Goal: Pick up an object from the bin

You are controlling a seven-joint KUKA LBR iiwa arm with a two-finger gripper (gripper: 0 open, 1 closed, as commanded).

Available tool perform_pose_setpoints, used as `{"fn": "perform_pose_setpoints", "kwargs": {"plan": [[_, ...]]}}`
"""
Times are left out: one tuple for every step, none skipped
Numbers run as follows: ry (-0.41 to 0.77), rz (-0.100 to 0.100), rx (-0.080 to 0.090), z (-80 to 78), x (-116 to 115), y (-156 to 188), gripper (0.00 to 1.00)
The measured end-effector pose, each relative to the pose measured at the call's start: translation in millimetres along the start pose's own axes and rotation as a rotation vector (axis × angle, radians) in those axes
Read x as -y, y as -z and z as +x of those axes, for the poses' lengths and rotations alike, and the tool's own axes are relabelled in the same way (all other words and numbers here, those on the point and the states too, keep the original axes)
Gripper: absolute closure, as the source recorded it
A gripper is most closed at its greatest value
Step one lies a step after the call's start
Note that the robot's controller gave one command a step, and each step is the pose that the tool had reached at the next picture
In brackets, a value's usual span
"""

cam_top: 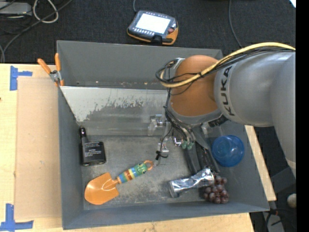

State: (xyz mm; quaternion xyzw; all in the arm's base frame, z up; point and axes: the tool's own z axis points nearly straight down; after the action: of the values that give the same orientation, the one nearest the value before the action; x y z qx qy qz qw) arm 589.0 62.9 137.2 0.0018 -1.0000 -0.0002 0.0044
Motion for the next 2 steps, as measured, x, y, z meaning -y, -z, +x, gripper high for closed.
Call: {"fn": "perform_pose_setpoints", "kwargs": {"plan": [[-0.002, 0.000, 0.007, -2.0, 0, 4, 0.00], [0.318, -0.002, -0.001, 54.6, -62, -70, 0.00]]}}
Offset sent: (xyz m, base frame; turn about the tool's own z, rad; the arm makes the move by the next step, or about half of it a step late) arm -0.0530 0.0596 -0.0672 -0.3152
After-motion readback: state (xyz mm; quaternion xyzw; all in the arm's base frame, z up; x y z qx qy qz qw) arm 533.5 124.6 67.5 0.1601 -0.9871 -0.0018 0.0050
